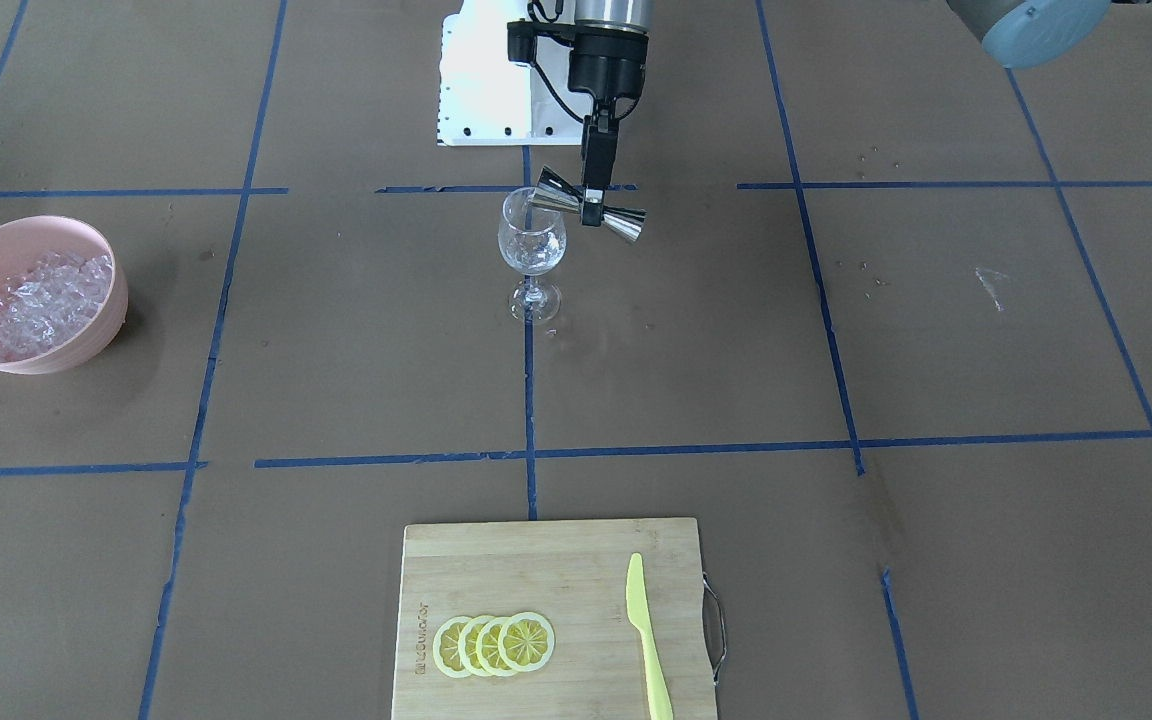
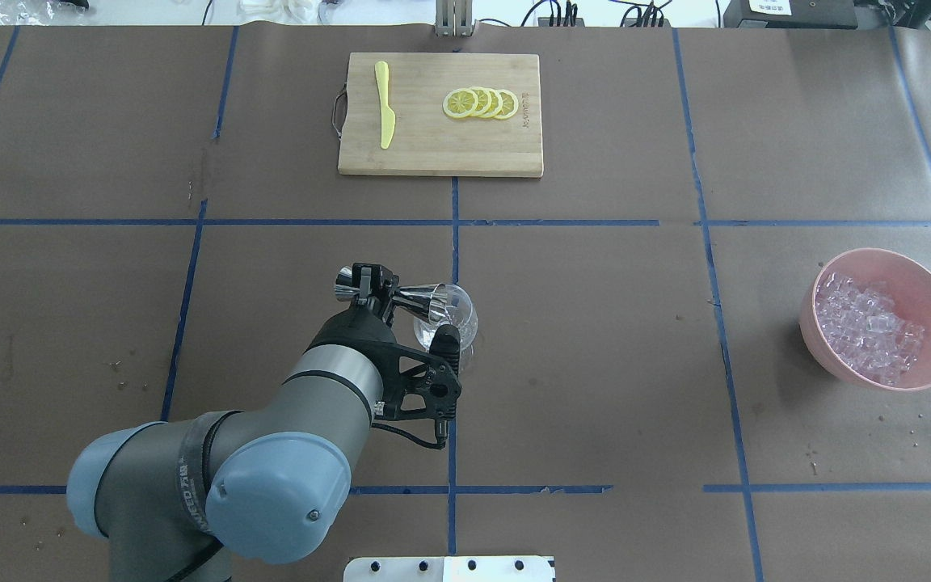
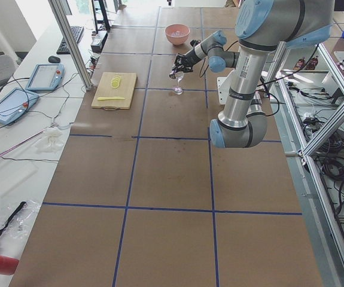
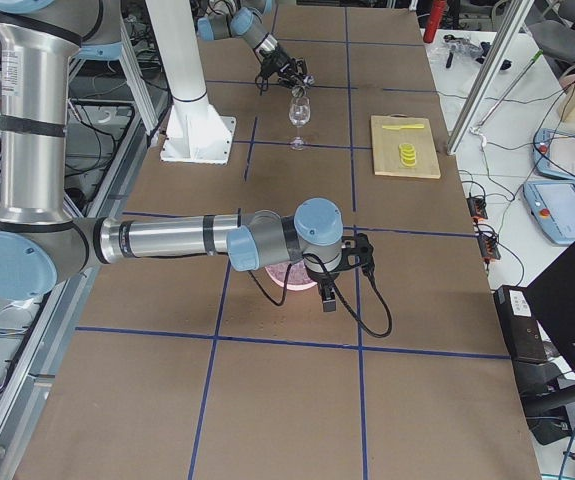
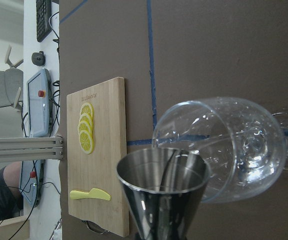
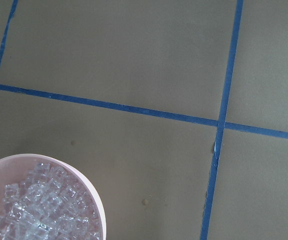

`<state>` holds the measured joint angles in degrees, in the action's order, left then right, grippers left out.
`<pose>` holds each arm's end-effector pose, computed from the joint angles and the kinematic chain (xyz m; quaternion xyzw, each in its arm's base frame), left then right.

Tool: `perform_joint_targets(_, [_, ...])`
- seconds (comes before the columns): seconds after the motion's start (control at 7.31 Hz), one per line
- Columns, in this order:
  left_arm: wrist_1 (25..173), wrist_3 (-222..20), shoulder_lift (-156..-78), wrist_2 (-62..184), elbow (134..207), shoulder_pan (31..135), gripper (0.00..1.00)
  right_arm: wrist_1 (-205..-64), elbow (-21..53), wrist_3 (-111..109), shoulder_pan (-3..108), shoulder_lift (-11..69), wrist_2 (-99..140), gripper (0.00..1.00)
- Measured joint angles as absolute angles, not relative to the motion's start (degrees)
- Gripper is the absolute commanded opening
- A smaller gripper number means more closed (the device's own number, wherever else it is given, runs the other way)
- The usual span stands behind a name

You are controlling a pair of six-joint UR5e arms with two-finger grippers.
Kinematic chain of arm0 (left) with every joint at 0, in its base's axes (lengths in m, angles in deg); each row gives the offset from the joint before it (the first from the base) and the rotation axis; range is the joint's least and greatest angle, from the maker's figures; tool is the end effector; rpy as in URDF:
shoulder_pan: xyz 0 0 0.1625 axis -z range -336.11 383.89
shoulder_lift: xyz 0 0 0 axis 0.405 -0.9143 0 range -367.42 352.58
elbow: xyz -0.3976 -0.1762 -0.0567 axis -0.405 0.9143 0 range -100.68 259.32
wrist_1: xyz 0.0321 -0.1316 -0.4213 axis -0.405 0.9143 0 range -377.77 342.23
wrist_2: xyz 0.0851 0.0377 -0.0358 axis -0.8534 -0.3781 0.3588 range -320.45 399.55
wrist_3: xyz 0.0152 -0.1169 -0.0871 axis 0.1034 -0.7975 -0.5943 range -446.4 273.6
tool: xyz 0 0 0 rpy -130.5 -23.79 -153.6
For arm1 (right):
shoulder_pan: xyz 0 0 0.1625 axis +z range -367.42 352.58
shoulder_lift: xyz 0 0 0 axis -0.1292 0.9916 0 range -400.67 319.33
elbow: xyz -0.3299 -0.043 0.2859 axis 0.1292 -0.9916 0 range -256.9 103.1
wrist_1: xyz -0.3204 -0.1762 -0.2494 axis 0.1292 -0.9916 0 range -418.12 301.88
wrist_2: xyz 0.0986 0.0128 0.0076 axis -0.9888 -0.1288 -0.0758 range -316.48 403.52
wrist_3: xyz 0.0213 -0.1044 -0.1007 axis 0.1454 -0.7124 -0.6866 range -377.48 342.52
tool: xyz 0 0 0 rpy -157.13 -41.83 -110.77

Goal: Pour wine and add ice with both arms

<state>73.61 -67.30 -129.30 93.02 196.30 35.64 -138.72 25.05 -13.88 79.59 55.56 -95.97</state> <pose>0.5441 -0.3385 0.1457 0.5482 -0.0005 0.5130 0.6605 -0.0038 -0.4939 0.6224 0.0954 -0.4211 -0.0502 0.9006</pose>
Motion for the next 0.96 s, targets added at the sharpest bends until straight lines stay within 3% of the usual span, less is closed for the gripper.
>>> perform_joint_targets(0.96, [72.4,-58.7,-129.7,93.2,196.7,37.1,0.00,-138.7,25.1,-14.1,79.6,55.6,-96.0,1.00])
